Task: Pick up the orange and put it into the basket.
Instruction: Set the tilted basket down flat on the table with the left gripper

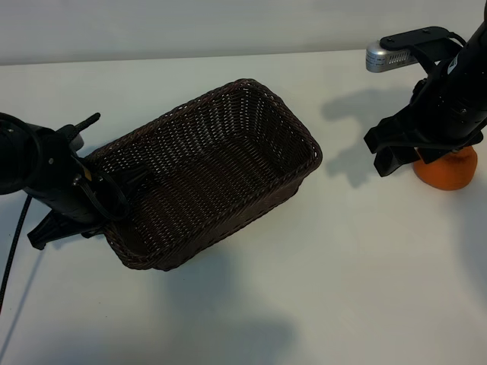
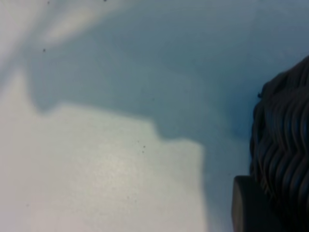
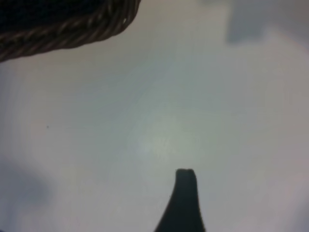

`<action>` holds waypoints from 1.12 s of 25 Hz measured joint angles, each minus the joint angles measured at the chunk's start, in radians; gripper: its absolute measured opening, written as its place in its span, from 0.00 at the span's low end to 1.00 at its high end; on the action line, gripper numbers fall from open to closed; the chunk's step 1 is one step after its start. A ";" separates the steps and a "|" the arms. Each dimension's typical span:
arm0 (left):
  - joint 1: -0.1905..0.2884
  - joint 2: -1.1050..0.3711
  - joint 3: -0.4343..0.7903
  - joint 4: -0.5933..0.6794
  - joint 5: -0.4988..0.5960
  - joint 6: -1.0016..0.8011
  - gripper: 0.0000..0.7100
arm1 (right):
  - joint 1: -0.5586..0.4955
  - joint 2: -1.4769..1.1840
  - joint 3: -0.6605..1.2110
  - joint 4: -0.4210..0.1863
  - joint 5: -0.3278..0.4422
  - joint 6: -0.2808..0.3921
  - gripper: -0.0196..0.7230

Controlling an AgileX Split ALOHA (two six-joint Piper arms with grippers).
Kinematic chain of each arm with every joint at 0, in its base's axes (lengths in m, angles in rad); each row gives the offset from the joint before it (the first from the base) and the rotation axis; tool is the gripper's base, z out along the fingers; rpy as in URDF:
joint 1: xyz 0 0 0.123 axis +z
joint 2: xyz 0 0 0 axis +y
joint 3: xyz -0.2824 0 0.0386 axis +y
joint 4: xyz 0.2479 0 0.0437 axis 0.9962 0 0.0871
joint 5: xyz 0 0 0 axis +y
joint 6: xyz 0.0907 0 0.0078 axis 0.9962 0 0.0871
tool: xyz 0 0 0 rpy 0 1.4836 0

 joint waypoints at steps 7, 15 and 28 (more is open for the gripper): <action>0.000 0.000 0.000 -0.016 -0.005 0.041 0.26 | 0.000 0.000 0.000 0.000 0.000 0.000 0.83; 0.000 -0.007 0.000 -0.079 -0.015 0.124 0.24 | 0.000 0.000 0.000 0.000 0.001 0.000 0.83; 0.106 -0.156 0.002 -0.158 0.027 0.277 0.21 | 0.000 0.000 0.000 0.000 0.001 -0.001 0.83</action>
